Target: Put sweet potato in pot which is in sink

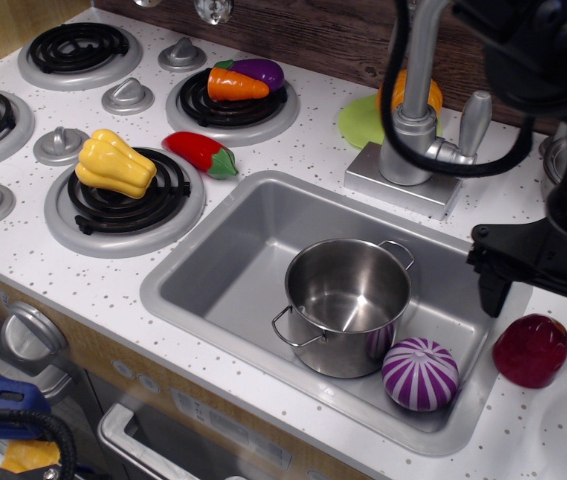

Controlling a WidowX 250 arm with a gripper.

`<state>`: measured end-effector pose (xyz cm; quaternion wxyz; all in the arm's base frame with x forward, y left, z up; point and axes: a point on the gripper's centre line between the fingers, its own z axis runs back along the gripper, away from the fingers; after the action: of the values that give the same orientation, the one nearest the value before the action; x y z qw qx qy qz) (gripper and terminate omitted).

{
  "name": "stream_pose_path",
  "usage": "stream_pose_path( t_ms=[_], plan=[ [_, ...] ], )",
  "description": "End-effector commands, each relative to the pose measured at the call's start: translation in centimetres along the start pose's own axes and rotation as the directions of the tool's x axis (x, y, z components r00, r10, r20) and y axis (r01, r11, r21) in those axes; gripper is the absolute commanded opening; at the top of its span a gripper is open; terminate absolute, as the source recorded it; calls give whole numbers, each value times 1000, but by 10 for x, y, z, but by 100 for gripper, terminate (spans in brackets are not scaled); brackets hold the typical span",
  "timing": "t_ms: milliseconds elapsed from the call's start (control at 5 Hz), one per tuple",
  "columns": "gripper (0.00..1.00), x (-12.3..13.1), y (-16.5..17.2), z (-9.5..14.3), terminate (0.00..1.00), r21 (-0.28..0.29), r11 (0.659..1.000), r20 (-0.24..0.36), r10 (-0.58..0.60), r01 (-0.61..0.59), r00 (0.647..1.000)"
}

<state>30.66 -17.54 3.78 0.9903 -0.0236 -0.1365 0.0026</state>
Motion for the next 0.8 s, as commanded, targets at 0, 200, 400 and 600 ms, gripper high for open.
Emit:
stream_pose_path(
  t_ms=[0,200,400,600],
  plan=[
    [100,9,4,1,0,-45,999,40,16,-15,999],
    [100,7,7,-6,0,-68,997,46,25,-22,999],
    [100,5,10,-12,0,-92,995,57,32,-26,998],
    [100,4,13,-18,0,-111,993,70,39,-31,997]
  ],
)
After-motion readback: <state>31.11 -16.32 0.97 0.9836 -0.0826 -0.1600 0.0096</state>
